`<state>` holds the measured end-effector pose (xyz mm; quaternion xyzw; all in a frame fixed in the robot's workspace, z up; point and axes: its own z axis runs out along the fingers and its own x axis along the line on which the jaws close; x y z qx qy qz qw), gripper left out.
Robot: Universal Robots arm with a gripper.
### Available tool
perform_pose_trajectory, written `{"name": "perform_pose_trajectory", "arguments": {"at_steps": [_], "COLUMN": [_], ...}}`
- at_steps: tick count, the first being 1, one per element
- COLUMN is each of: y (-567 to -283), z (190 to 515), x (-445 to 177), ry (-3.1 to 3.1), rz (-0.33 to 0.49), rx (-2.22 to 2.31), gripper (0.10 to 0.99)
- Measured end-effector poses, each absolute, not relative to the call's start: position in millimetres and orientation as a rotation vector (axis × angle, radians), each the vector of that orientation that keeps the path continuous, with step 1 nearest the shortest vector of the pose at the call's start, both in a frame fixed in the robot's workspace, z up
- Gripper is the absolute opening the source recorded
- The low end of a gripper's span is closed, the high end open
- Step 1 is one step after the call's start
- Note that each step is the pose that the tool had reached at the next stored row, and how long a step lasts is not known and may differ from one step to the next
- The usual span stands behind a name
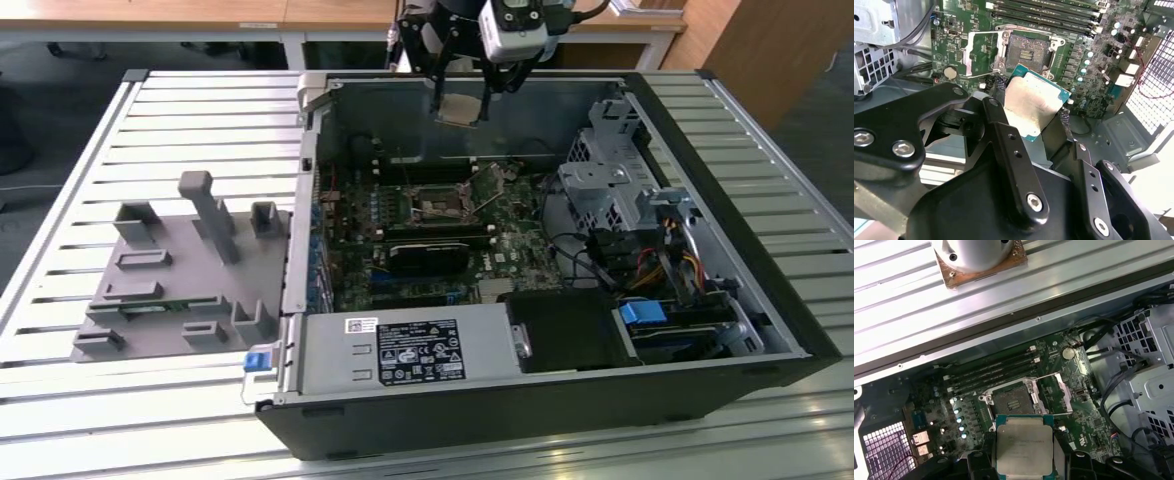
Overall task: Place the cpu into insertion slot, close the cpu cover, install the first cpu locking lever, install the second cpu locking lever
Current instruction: 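Place the cpu into insertion slot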
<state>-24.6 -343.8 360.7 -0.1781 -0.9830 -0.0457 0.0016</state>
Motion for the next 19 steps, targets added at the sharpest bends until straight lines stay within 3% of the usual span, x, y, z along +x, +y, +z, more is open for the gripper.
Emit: {"name": "perform_pose_trajectory", "arguments": {"at_steps": [19], "y": [-343.8], "z": [360.7], "x": [-24.6], "ry": [-3.067], "rz": [-0.144], "rx": [-0.666], "gripper": [0.541]}}
